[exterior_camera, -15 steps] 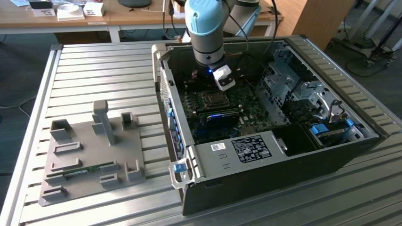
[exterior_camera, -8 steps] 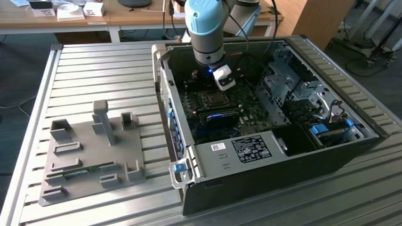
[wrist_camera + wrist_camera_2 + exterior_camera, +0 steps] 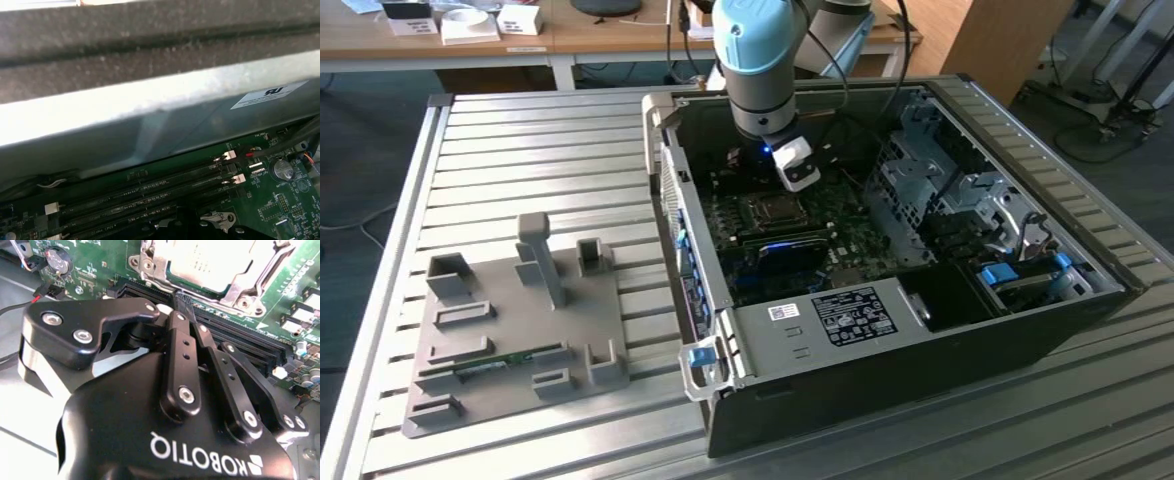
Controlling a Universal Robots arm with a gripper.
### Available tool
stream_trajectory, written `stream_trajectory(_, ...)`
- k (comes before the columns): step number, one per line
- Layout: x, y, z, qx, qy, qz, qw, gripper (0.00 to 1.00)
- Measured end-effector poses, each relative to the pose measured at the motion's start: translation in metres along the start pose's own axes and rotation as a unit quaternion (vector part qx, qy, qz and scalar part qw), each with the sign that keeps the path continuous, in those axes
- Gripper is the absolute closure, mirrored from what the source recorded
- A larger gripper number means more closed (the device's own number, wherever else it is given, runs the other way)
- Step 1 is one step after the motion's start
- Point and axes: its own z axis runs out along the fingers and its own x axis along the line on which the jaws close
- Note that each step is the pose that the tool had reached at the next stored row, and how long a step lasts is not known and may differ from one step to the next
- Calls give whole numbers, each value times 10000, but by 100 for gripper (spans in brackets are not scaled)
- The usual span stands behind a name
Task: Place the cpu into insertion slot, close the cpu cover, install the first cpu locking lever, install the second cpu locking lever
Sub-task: 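Install the first cpu locking lever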
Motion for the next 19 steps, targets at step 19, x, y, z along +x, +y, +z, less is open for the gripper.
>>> stream_trajectory(19,0,0,1,-145,37,48,9999,89)
